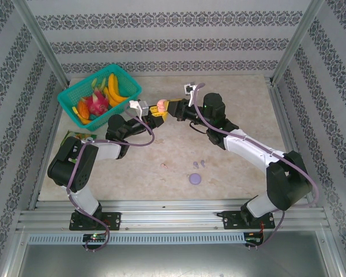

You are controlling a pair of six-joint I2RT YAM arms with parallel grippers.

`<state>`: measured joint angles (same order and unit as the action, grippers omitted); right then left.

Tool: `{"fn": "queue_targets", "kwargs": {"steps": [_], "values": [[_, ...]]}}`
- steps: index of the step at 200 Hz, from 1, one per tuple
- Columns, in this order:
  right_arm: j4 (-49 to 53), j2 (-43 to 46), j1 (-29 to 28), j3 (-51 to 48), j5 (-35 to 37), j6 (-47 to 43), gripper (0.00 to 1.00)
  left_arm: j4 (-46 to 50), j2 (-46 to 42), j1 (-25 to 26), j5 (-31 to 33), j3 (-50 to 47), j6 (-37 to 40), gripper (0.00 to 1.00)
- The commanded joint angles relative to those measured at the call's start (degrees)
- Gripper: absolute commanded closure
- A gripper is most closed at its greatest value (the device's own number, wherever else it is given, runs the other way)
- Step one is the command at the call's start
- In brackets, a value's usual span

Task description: Insert the wireless bluetooth earbuds into the charging case

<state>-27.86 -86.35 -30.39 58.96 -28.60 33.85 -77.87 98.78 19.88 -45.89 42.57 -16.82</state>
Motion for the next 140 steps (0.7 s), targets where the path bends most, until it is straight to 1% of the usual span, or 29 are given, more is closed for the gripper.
{"fn": "queue_targets", "kwargs": {"steps": [1,79,140], "values": [[-2.8,-0.8,0.0,-0.5,-0.4,-1.4,0.80,-3.1,0.1,0.7,-0.9,1.1,-0.6,1.00],[-3.5,-0.5,1.1,-1.0,-0.3,-0.1,0.81,-2.8,0.9,0.7,-1.0,0.9,-0.5,1.00],[-4.8,2.1,2.3,-3.4,-0.1,1.8,0.82,-3.3,1.9,0.7,0.7,-0.1,0.0,1.00]]}}
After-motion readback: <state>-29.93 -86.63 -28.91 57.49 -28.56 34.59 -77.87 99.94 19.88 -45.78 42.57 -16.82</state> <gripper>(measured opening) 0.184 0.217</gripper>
